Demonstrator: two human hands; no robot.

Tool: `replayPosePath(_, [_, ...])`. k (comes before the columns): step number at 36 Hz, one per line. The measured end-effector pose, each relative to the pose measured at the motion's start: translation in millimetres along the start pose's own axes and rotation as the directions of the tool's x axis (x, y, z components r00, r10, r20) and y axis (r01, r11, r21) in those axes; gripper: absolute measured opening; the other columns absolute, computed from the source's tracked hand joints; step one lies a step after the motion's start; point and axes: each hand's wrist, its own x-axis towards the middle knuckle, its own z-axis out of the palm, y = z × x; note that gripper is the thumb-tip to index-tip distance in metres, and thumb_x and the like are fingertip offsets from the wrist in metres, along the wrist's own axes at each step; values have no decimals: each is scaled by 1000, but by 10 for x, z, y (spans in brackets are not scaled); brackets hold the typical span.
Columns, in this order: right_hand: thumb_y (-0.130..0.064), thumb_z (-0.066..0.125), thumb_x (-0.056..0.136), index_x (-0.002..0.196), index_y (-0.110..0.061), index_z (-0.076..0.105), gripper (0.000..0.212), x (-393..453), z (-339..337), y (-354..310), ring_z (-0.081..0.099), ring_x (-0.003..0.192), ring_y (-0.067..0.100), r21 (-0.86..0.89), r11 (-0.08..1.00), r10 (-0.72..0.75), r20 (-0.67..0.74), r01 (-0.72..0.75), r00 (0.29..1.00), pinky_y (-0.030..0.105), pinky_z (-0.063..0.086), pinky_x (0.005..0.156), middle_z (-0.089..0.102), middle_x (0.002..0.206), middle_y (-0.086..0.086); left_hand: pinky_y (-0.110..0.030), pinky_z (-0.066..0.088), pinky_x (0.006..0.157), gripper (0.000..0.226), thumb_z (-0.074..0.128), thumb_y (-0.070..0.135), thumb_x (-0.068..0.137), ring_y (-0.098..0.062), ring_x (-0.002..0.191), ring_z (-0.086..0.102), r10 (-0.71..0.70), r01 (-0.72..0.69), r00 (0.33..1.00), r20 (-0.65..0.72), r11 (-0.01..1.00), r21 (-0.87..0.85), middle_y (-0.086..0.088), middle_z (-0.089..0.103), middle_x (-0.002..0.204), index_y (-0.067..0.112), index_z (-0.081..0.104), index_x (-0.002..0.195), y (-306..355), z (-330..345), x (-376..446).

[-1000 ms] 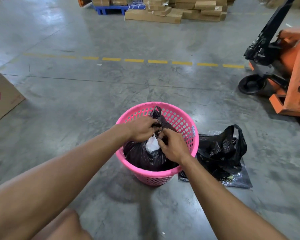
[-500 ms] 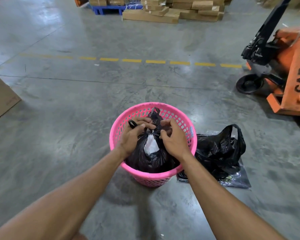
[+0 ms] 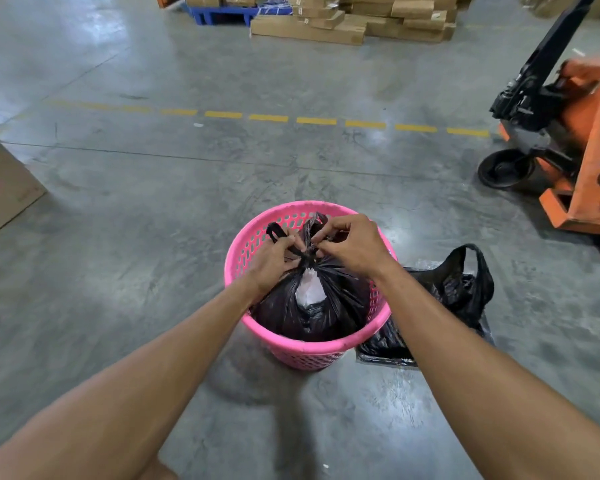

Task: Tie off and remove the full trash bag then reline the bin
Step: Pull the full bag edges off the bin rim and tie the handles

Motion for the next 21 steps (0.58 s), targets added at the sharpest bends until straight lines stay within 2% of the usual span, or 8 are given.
replayPosePath(2, [-2, 73, 73, 79, -17, 82, 18, 11, -47, 86, 75, 72, 11, -109, 994, -1, -39, -3, 999, 23, 59, 77, 78, 70, 1, -35, 51, 90, 6, 46, 21, 103, -24, 98, 57, 110, -78, 993, -49, 898, 433, -10, 60, 106, 21, 51, 100, -77, -126, 62])
replayPosePath(4, [-9, 74, 71, 77, -22, 83, 17, 14, -98, 188, 73, 75, 10, -217, 976, 15, -61, -28, 998, 25, 58, 81, 78, 72, -5, -45, 41, 100, 16, 40, 33, 104, -30, 106, 50, 199, -164, 978, 64, 538, 827, -12, 51, 116, 20, 48, 106, -181, -283, 97])
replayPosePath(8, [-7, 72, 72, 76, -23, 83, 20, -60, -135, 358, 68, 72, 10, -311, 945, 86, -45, -95, 995, 30, 58, 83, 76, 76, -8, -51, 39, 100, 44, 26, 44, 95, -35, 111, 48, 117, -130, 987, 111, 171, 977, -13, 48, 118, 13, 51, 114, -286, -397, 32])
replayPosePath(10, [-8, 73, 75, 79, -24, 83, 20, -119, -121, 411, 68, 82, 10, -333, 937, 102, -28, -106, 994, 31, 56, 92, 78, 85, -7, -50, 39, 101, 40, 33, 44, 97, -35, 114, 49, 128, -130, 986, 109, 177, 976, -12, 49, 119, 15, 52, 117, -303, -404, 23])
replayPosePath(13, [-16, 75, 78, 94, -27, 82, 21, -210, -152, 441, 68, 94, 9, -288, 955, 69, -29, -74, 997, 29, 53, 100, 78, 99, -8, -48, 43, 96, 23, 52, 43, 91, -27, 104, 54, 339, -219, 940, 50, 482, 848, -3, 56, 107, 25, 55, 103, -228, -389, -13])
replayPosePath(15, [-26, 77, 77, 108, -29, 77, 31, -284, -220, 470, 67, 96, 8, -199, 978, 36, -107, -57, 994, 27, 54, 95, 74, 107, -9, -46, 46, 95, 20, 56, 40, 84, -22, 99, 58, 496, -324, 868, 12, 547, 772, 3, 60, 103, 26, 58, 98, -135, -362, -39])
replayPosePath(18, [-32, 70, 79, 121, -25, 65, 43, -427, -302, 589, 65, 99, 13, -128, 985, 64, -365, -118, 929, 34, 55, 87, 65, 117, -2, -43, 47, 92, 25, 59, 37, 78, -20, 97, 59, 547, -423, 822, 159, 399, 814, 4, 60, 102, 27, 61, 100, -59, -256, -81])
replayPosePath(21, [-32, 61, 92, 134, -20, 54, 45, -615, -265, 721, 62, 113, 24, -114, 936, 241, -486, -334, 840, 40, 50, 96, 60, 132, 5, -43, 42, 95, 43, 56, 49, 76, -23, 109, 54, 334, -393, 887, 319, 184, 901, 1, 56, 113, 29, 60, 114, -125, -92, -101])
